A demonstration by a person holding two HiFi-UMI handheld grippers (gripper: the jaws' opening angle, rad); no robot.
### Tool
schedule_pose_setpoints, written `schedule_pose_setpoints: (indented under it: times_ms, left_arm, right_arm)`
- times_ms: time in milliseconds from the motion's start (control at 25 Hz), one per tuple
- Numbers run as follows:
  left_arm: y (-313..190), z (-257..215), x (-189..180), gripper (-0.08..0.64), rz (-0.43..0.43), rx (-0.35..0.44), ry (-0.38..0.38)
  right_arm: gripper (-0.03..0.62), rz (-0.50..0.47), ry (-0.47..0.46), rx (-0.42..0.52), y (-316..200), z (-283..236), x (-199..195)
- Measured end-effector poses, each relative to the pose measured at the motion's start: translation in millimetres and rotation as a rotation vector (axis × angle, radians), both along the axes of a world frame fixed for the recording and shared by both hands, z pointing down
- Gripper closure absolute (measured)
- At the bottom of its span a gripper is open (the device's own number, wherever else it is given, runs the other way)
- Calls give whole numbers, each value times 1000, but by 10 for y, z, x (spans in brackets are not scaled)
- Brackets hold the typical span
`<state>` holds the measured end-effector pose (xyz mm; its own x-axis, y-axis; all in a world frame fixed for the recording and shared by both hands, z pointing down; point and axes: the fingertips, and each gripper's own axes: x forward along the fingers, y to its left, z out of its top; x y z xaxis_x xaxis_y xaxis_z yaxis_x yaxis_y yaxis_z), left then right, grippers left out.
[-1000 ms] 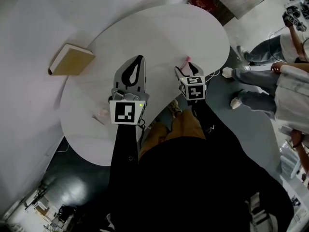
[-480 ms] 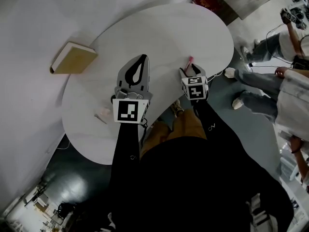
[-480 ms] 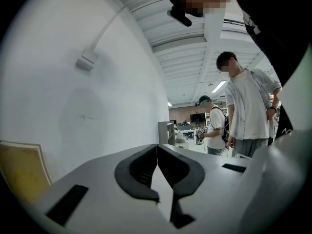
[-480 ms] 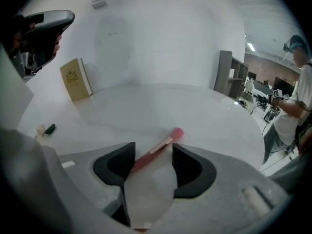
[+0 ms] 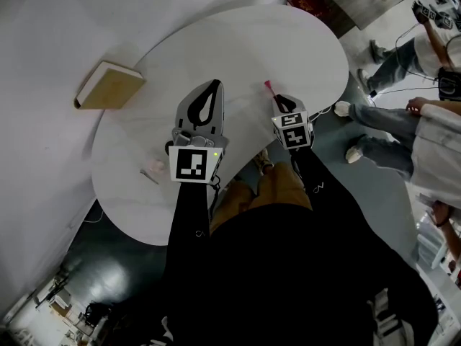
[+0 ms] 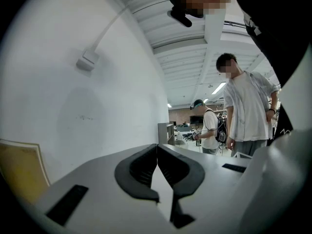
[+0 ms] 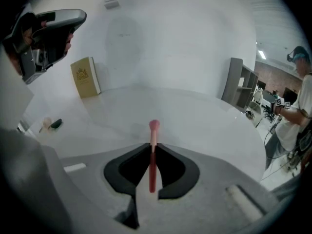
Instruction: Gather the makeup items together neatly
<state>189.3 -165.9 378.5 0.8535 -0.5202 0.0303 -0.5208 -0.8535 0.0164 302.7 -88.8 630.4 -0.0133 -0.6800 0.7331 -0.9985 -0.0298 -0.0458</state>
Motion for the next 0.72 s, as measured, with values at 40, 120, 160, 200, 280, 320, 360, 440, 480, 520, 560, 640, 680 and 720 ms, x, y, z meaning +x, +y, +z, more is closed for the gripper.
schedule_pose_setpoints:
  times_ms: [40,120,160,200,280,320,360,440,480,520,560,640,680,720]
  left_arm:
    - [7,-17,15,551,4,7,4]
    - [1,-61,27,551,-6,15,14]
    - [-5,-91,20,551,-19,16,19]
    - [-9,-122,10,551,-31,17,23]
    - [-10,-158,-8,551,-42,31,21]
    - [-15,-167,-15,551,-45,41,19]
    - [-22,-191,-19,551,-50,47,28]
    - [-36,-252,-52,551,-75,55,52]
    - [-43,-278,-79,551,-92,58,58]
    - [-52,-301,-106,551,-106,60,61]
    - [-62,-319,-132,551,-117,63,62]
    - [-69,-318,-214,551,-139,68,51]
    - [-60,-290,-281,551,-154,70,34]
    - [-39,-258,-359,551,-168,73,16]
  right_arm:
    - [545,0,2,28,-37,-106,8]
    - [545,3,26,97,-124,-359,66]
    - [545,3,40,136,-169,-513,93]
    - [545,2,50,176,-211,-681,109]
    - [545,-2,57,255,-290,-1033,109]
    - [545,-4,55,295,-327,-1204,96]
    - [545,-5,55,335,-355,-1369,82]
    - [545,-2,66,422,-358,-1683,64]
    - [545,-2,73,462,-341,-1826,53]
    - [545,-4,73,491,-329,-1945,26]
    - [545,-11,65,507,-329,-2034,-26]
    - [545,-37,41,515,-346,-2108,-182]
    - [545,-52,32,513,-346,-2108,-270]
    - [545,-65,21,510,-339,-2102,-364]
